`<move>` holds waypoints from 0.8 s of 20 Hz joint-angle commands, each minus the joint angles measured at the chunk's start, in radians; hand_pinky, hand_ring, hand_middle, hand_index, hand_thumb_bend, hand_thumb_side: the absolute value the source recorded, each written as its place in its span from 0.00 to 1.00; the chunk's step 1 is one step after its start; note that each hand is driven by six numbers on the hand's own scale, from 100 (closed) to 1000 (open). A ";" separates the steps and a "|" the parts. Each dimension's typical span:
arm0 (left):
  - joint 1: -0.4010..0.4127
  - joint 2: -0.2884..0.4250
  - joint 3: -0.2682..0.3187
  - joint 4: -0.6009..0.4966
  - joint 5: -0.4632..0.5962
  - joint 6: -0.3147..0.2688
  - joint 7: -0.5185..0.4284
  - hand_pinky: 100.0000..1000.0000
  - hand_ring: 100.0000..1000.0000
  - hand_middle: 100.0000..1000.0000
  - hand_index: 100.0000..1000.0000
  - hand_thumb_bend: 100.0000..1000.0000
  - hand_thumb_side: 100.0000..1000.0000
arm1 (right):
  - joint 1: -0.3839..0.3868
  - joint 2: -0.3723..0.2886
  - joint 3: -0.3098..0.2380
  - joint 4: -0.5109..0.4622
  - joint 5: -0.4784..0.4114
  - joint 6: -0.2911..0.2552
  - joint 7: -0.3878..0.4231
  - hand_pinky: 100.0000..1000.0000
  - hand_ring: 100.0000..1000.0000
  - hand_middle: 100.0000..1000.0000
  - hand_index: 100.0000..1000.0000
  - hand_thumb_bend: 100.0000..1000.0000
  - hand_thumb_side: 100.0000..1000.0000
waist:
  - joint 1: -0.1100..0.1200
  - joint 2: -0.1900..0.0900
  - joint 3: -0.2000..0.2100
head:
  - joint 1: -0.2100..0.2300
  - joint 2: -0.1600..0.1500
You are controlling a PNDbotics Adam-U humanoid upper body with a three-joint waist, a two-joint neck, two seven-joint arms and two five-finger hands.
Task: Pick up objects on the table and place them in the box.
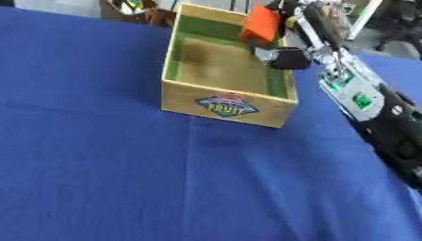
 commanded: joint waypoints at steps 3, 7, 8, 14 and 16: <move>-0.007 0.007 0.002 -0.019 -0.006 0.005 0.002 0.13 0.22 0.35 0.71 0.00 1.00 | -0.007 -0.029 -0.015 -0.027 0.055 -0.015 -0.018 0.70 0.85 0.50 0.65 0.01 0.68 | 0.005 -0.026 -0.001 | -0.003 -0.010; -0.007 0.006 0.003 -0.019 -0.008 0.007 0.002 0.13 0.22 0.35 0.71 0.00 1.00 | 0.001 -0.030 -0.012 -0.028 0.045 -0.011 -0.036 0.71 0.85 0.49 0.64 0.00 0.63 | 0.004 -0.025 0.000 | -0.004 -0.014; -0.007 0.005 0.003 -0.019 -0.009 0.007 0.002 0.13 0.22 0.35 0.71 0.00 1.00 | 0.003 -0.030 -0.011 -0.029 0.048 -0.013 -0.035 0.71 0.86 0.49 0.64 0.00 0.63 | 0.004 -0.025 0.000 | -0.004 -0.014; -0.003 0.004 0.006 -0.019 -0.013 0.010 0.006 0.13 0.22 0.35 0.71 0.00 1.00 | 0.010 -0.026 -0.028 -0.070 -0.050 0.003 -0.052 0.70 0.85 0.43 0.59 0.00 0.55 | 0.008 -0.033 -0.011 | 0.005 -0.003; 0.000 0.005 0.010 -0.019 -0.013 0.012 0.010 0.13 0.22 0.35 0.71 0.00 1.00 | 0.031 -0.035 -0.046 -0.134 -0.124 0.017 -0.072 0.69 0.84 0.42 0.59 0.00 0.53 | 0.011 -0.039 -0.020 | 0.016 0.003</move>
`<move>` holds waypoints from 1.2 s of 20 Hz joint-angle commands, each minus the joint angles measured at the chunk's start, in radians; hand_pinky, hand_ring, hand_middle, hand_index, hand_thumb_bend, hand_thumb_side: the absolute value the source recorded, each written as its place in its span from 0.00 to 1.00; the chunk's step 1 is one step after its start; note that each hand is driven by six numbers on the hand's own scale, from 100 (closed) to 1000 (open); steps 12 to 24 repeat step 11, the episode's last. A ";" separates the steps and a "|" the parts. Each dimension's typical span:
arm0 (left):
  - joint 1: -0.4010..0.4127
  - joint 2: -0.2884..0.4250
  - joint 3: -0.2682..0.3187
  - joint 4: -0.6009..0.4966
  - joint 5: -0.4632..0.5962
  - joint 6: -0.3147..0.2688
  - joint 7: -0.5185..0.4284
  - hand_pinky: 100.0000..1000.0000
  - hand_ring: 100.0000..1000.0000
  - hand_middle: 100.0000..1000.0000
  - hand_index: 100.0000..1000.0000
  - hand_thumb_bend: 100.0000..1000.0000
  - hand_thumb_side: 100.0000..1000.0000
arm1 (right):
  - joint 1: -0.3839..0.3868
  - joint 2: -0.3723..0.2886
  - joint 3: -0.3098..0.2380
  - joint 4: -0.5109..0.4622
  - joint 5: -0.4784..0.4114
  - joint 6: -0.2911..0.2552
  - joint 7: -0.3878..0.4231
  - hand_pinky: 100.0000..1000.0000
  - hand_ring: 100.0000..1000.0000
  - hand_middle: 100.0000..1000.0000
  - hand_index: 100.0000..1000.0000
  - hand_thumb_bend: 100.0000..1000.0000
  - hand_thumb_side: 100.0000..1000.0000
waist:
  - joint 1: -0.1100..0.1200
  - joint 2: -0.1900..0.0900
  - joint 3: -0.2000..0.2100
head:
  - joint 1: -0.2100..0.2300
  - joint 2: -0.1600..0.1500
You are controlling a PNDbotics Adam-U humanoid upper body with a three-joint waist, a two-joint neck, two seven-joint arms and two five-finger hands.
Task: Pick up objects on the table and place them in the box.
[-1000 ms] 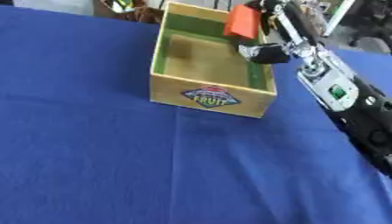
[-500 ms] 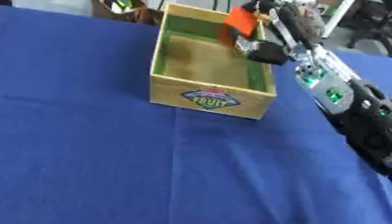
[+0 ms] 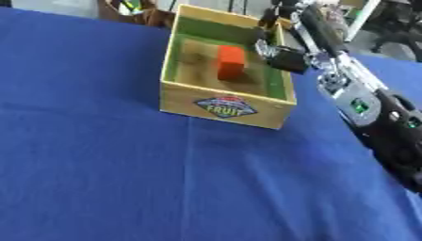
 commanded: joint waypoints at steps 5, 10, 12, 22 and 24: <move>0.005 0.011 0.018 -0.019 -0.003 0.013 0.021 0.14 0.23 0.35 0.70 0.00 1.00 | 0.109 -0.037 -0.089 -0.313 -0.241 0.063 -0.076 0.67 0.81 0.40 0.59 0.00 0.46 | 0.023 -0.056 -0.042 | 0.068 0.025; 0.009 0.011 0.027 -0.019 0.004 0.027 0.041 0.14 0.23 0.35 0.70 0.00 1.00 | 0.262 0.004 -0.139 -0.557 -0.308 0.092 -0.107 0.64 0.78 0.39 0.57 0.00 0.43 | 0.045 -0.084 -0.091 | 0.145 0.061; 0.010 0.010 0.028 -0.019 0.006 0.031 0.045 0.14 0.23 0.35 0.70 0.00 1.00 | 0.283 0.023 -0.145 -0.569 -0.315 0.075 -0.107 0.63 0.76 0.37 0.56 0.00 0.41 | 0.049 -0.089 -0.100 | 0.157 0.068; 0.010 0.010 0.028 -0.019 0.006 0.031 0.045 0.14 0.23 0.35 0.70 0.00 1.00 | 0.283 0.023 -0.145 -0.569 -0.315 0.075 -0.107 0.63 0.76 0.37 0.56 0.00 0.41 | 0.049 -0.089 -0.100 | 0.157 0.068; 0.010 0.010 0.028 -0.019 0.006 0.031 0.045 0.14 0.23 0.35 0.70 0.00 1.00 | 0.283 0.023 -0.145 -0.569 -0.315 0.075 -0.107 0.63 0.76 0.37 0.56 0.00 0.41 | 0.049 -0.089 -0.100 | 0.157 0.068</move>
